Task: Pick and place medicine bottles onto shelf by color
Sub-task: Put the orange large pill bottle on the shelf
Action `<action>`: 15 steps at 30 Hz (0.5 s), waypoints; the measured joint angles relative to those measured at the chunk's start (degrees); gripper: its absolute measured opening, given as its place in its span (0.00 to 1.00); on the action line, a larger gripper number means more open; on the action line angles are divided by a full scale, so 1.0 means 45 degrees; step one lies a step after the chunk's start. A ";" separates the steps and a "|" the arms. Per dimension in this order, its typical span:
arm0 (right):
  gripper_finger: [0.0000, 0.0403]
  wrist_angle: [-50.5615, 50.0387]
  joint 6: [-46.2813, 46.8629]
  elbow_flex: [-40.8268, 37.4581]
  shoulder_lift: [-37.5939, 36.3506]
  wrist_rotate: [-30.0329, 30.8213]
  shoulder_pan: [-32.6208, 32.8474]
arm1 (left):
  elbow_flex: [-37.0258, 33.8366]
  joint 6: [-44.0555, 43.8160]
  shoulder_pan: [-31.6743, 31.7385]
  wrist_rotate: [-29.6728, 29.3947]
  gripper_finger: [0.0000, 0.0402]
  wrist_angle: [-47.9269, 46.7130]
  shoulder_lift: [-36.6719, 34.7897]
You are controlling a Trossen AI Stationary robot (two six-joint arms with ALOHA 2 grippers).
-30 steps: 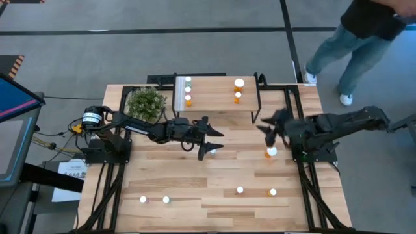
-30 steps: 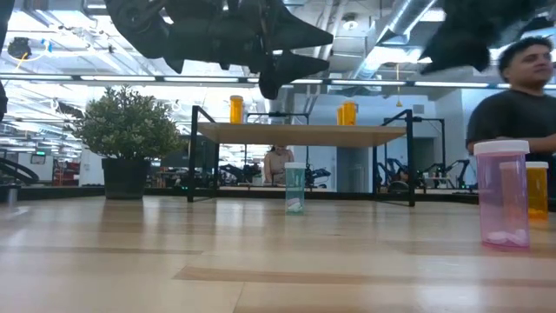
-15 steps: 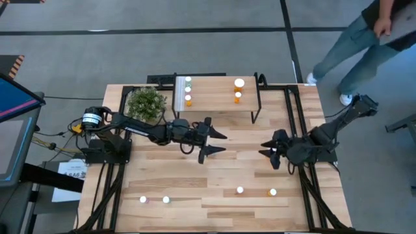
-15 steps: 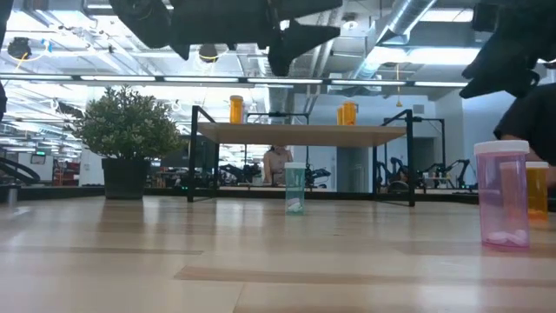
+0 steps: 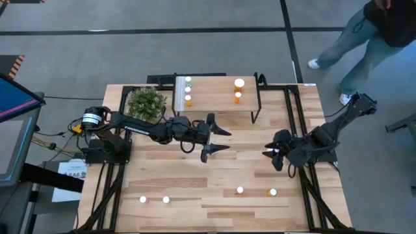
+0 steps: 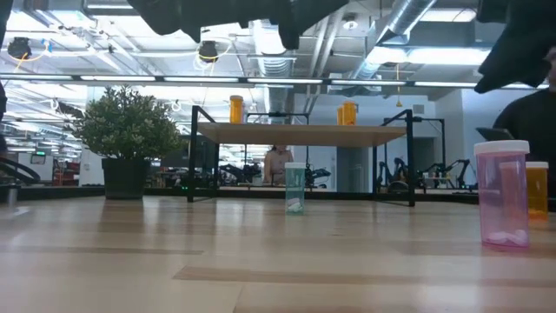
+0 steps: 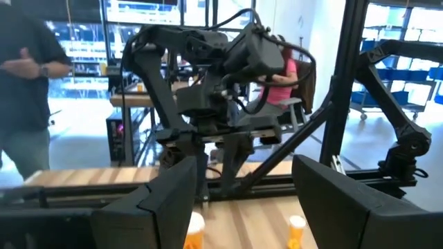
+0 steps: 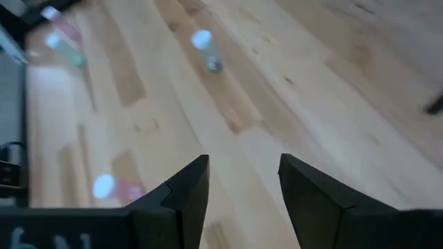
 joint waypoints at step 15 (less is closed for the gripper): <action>0.48 -0.4098 0.1843 0.0611 0.0388 -0.0998 -0.0016 | 0.0159 -0.0154 0.0189 -0.0084 0.56 -0.0463 0.0000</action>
